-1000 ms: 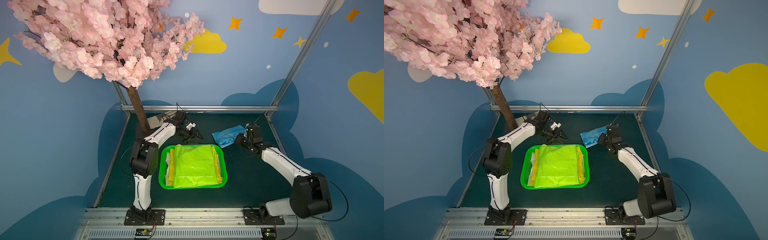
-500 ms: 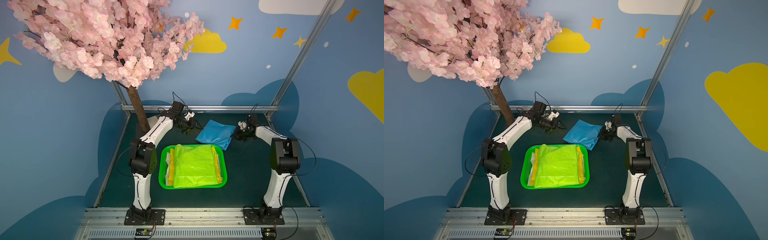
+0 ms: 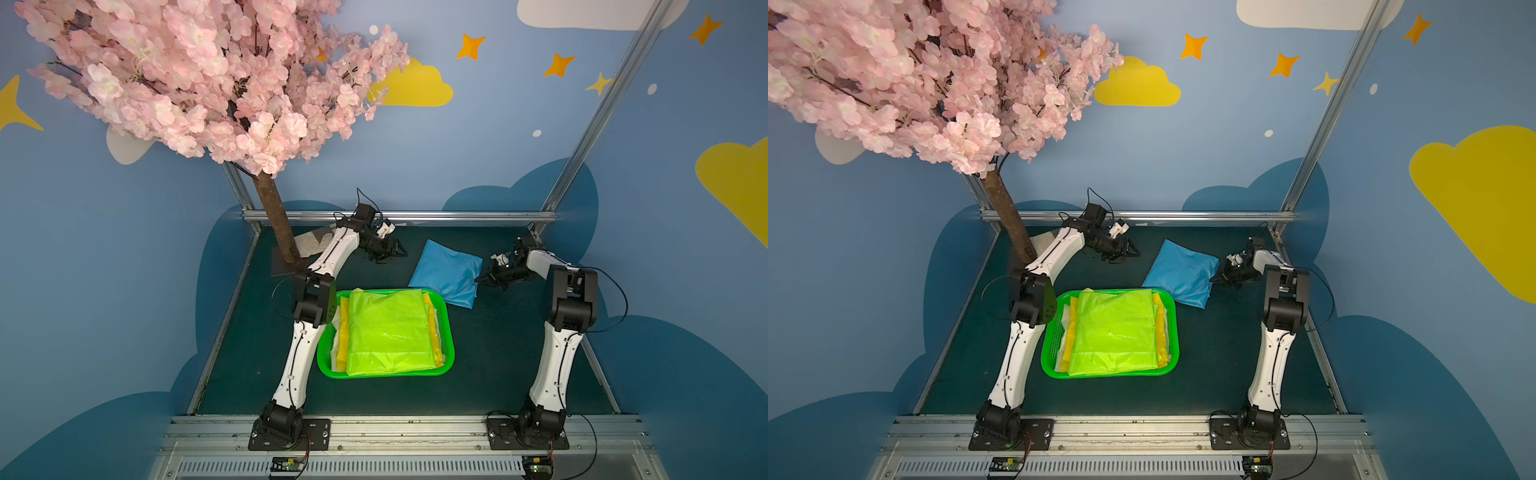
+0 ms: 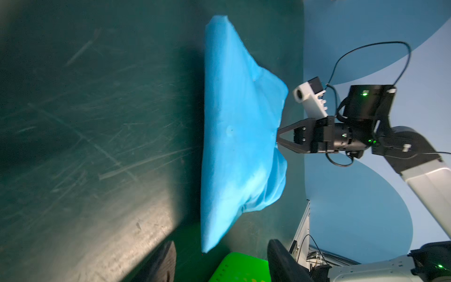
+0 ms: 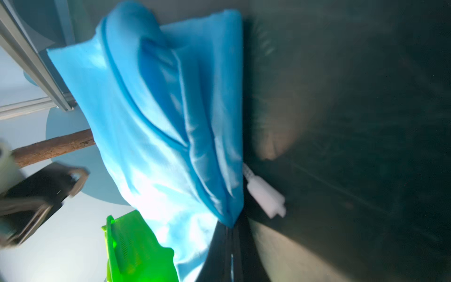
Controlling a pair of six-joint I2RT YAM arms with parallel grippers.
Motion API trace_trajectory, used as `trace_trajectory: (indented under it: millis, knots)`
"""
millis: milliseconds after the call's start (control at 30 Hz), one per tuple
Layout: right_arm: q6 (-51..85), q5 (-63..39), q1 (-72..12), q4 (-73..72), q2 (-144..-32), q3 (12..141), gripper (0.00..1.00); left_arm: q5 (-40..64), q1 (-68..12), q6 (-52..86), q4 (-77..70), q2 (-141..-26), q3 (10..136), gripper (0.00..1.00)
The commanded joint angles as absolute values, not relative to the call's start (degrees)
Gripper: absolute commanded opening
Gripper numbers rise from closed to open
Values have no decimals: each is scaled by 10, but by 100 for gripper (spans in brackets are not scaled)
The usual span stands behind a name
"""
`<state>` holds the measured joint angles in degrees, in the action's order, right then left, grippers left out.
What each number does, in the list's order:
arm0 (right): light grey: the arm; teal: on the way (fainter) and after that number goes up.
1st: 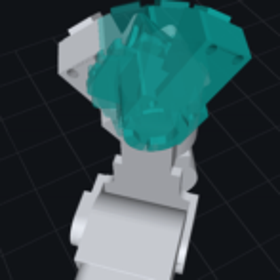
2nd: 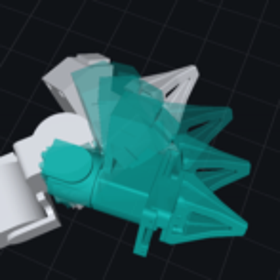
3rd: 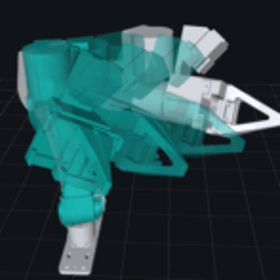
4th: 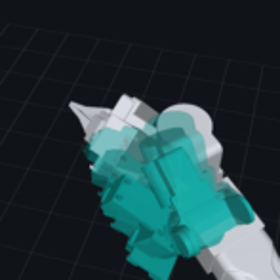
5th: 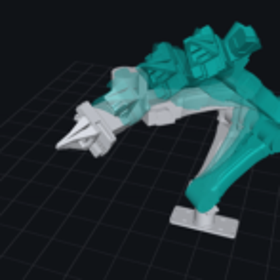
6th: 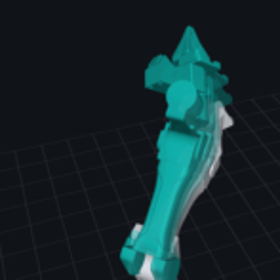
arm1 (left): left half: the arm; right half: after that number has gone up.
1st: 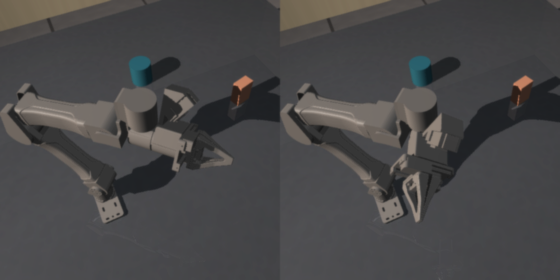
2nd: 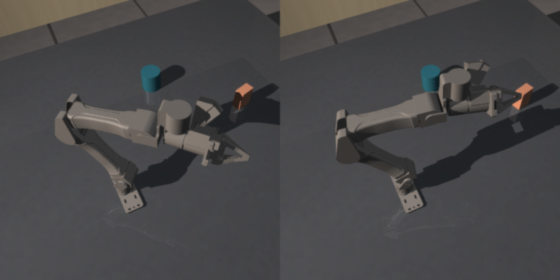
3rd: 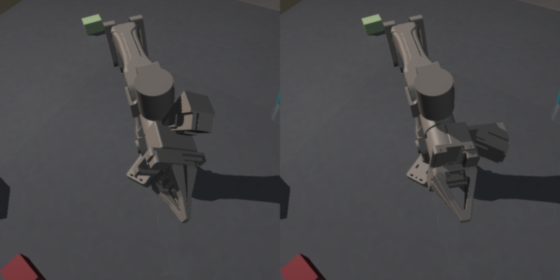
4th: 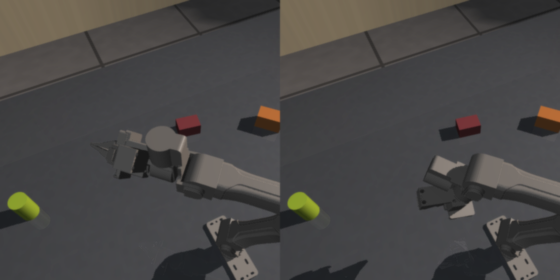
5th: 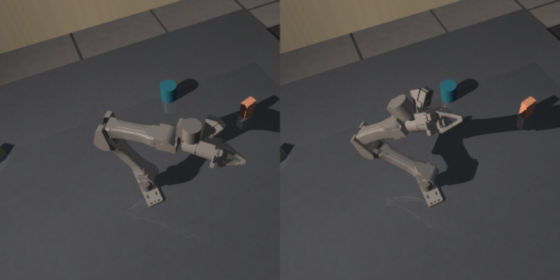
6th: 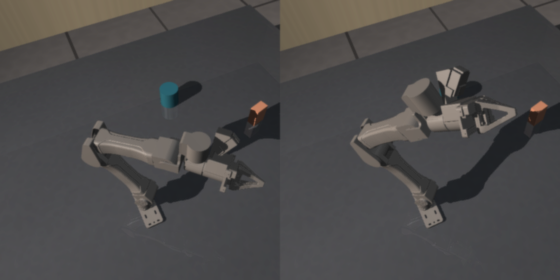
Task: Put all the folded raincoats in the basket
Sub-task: Pick up the raincoat from the center of the board.
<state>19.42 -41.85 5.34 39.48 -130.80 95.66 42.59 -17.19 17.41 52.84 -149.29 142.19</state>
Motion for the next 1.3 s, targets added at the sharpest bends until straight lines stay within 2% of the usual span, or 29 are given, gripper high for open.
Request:
trace_trajectory:
  millis: [0, 267, 367, 467, 567, 633, 733, 900, 1000, 1100, 1233, 1267]
  knots:
    - [172, -448, 36, 426, -1326, 980, 0, 461, -182, 164, 538, -1529, 1467, 64]
    - [166, -453, 9, 444, -1343, 1016, 3, 496, -184, 202, 464, -1576, 1468, 65]
    - [175, -465, 5, 437, -1346, 1016, 15, 494, -184, 216, 441, -1590, 1468, 64]
    - [198, -476, 4, 408, -1340, 997, 39, 484, -183, 226, 431, -1599, 1469, 60]
    - [217, -477, 4, 374, -1322, 965, 52, 484, -180, 239, 425, -1608, 1468, 55]
    - [234, -478, 5, 343, -1308, 935, 57, 483, -180, 241, 425, -1608, 1467, 52]
    - [264, -497, 3, 289, -1295, 891, 58, 477, -181, 241, 424, -1604, 1465, 50]
    - [284, -511, -20, 251, -1296, 860, 49, 476, -179, 246, 416, -1598, 1455, 45]
    - [285, -504, -34, 252, -1302, 860, 31, 479, -179, 252, 407, -1595, 1447, 39]
    - [298, -505, -34, 236, -1299, 860, 10, 477, -179, 252, 407, -1587, 1446, 24]
    - [308, -509, -26, 220, -1275, 864, 1, 466, -179, 252, 406, -1564, 1444, 3]
    - [311, -514, -24, 215, -1267, 867, 0, 461, -180, 253, 406, -1554, 1444, 2]
